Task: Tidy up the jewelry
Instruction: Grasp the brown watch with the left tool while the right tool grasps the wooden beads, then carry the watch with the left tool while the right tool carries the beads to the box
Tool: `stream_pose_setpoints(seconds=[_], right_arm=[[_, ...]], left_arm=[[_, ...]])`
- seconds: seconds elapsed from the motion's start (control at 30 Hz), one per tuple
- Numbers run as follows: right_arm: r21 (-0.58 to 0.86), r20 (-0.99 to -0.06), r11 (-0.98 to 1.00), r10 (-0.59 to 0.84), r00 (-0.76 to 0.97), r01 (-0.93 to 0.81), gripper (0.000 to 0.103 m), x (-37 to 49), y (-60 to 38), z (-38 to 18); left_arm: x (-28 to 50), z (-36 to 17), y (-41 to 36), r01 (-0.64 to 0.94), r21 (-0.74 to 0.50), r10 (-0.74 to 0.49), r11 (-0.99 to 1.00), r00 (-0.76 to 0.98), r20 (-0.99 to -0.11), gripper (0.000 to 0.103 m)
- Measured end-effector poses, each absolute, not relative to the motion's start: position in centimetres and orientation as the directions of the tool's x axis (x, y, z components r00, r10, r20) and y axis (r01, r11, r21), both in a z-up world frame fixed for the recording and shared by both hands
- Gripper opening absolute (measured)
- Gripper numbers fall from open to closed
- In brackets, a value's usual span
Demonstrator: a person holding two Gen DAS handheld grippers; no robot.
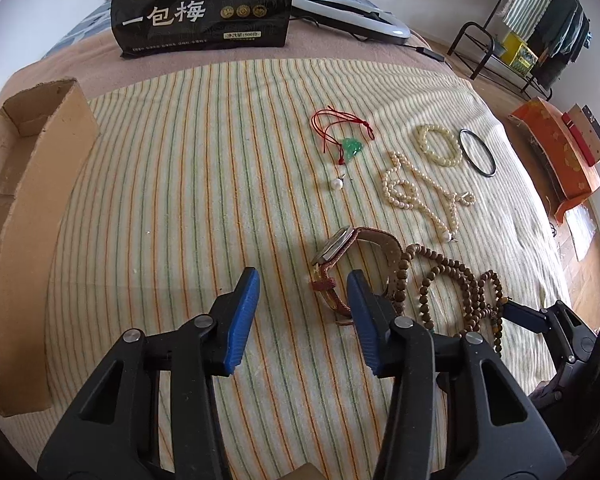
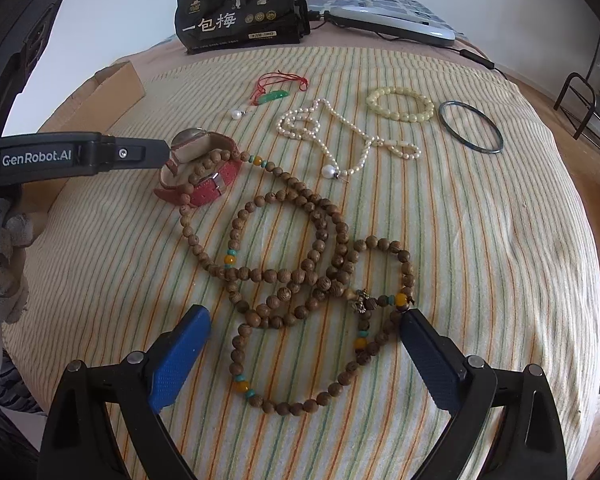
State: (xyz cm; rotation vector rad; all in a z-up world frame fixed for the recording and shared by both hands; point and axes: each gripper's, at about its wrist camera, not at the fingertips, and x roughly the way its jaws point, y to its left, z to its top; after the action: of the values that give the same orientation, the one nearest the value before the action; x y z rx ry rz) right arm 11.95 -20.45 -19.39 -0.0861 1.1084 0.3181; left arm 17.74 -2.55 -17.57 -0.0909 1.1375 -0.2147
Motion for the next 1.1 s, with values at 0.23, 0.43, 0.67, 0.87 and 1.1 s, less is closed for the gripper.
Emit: stream_pose_setpoints(seconds=[0.23,0.43,0.67,0.87,1.1], right_arm=[[0.057,-0.883,0.943,0.201,0.425,-0.327,0.098,13.6,-18.7,-19.7],[0.024,-0.881,0.940,0.180,0.437,-0.340,0.097,14.6,-17.9,-19.8],[0.016,-0.879,0.925,0.194,0.435,-0.379,0.062,14.8,-17.2,-19.4],[0.032,-0.882,0.918,0.212,0.421,-0.395,0.025,14.7,-17.6,-19.1],[0.035,-0.885,0.919,0.212,0.415,-0.394,0.013,14.3,-18.0,-18.8]], left_arm=[[18.6,-19.2,-3.0,0.107,-0.191,-0.217,0.976,0.368,-0.904,0.039],[19.3,-19.4,-2.8,0.097,-0.187,-0.210,0.978,0.372,-0.904,0.030],[19.3,-19.4,-2.5,0.093,-0.177,-0.199,0.980,0.377,-0.905,0.015],[19.1,-19.2,-1.9,0.081,-0.181,-0.199,0.980,0.378,-0.904,0.014],[18.5,-18.5,-1.0,0.060,-0.167,-0.177,0.984,0.401,-0.899,0.011]])
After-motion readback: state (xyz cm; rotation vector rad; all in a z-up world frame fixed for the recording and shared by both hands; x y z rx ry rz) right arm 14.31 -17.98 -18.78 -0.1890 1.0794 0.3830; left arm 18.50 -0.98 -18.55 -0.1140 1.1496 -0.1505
